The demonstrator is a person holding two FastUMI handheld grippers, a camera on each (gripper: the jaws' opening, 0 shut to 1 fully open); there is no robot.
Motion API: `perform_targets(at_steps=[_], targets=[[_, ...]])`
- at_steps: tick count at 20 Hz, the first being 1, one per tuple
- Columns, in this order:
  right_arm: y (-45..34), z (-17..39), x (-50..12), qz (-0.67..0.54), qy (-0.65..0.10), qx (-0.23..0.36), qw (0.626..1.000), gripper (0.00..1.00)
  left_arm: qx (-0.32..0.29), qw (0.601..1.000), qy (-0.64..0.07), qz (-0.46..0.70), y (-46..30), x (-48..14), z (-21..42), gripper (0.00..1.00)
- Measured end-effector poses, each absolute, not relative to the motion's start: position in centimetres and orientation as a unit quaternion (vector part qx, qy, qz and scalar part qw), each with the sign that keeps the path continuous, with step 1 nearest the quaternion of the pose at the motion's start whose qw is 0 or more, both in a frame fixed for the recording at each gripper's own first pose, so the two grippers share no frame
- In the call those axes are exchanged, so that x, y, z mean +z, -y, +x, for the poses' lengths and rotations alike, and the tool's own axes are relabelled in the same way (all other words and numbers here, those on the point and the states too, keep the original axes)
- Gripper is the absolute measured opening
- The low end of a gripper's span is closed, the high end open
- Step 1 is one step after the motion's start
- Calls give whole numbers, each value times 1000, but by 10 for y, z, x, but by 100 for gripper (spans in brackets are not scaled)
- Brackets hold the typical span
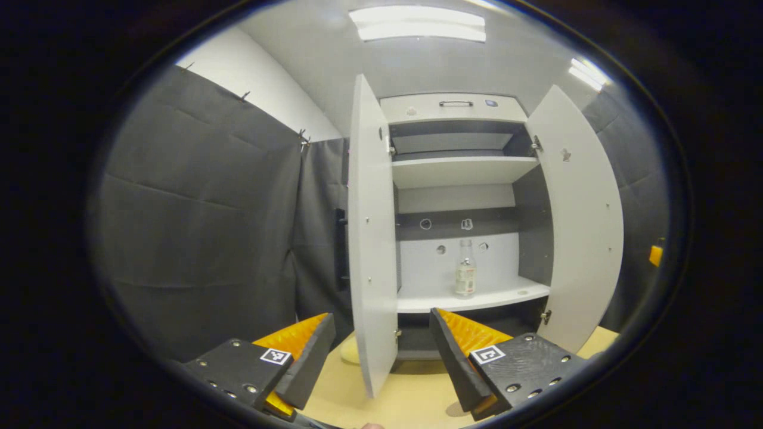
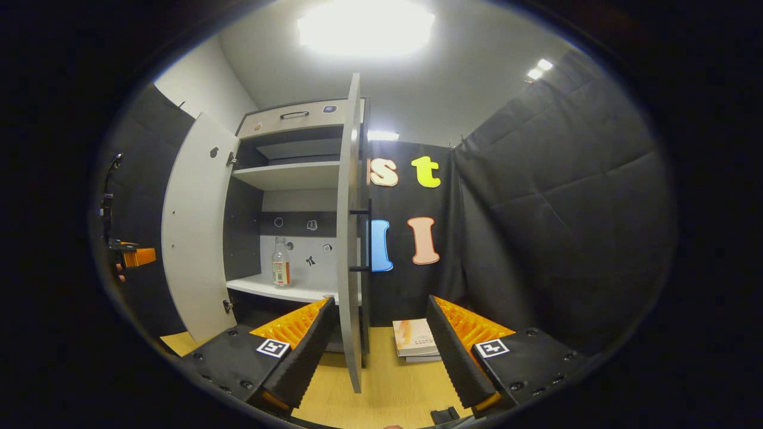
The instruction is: Grasp the bottle in the cabinet with the left hand and place it on the coaster, then close the right door with the right hand and the left door with the left hand.
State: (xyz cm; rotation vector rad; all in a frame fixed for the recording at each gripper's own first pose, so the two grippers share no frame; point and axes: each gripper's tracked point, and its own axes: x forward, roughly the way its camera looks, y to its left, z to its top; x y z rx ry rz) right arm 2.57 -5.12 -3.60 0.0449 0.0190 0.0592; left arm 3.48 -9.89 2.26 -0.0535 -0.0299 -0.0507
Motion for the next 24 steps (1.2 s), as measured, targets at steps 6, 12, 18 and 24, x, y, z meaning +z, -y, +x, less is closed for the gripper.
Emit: perform_targets(at_steps=[6, 12, 18, 24], targets=[[71, 28, -47, 26, -23, 19, 999, 96, -63, 997, 24, -47, 137, 47, 63, 93], [87, 42, -52, 18, -29, -13, 999, 97, -99, 994, 20, -49, 169, 54, 116, 94], [102, 62, -51, -1, -27, -48, 998, 97, -130, 990, 12, -54, 204, 52, 178, 93], [117, 78, -54, -6, -31, -87, 996, 97, -158, 986, 5, -53, 241, 50, 238, 92]])
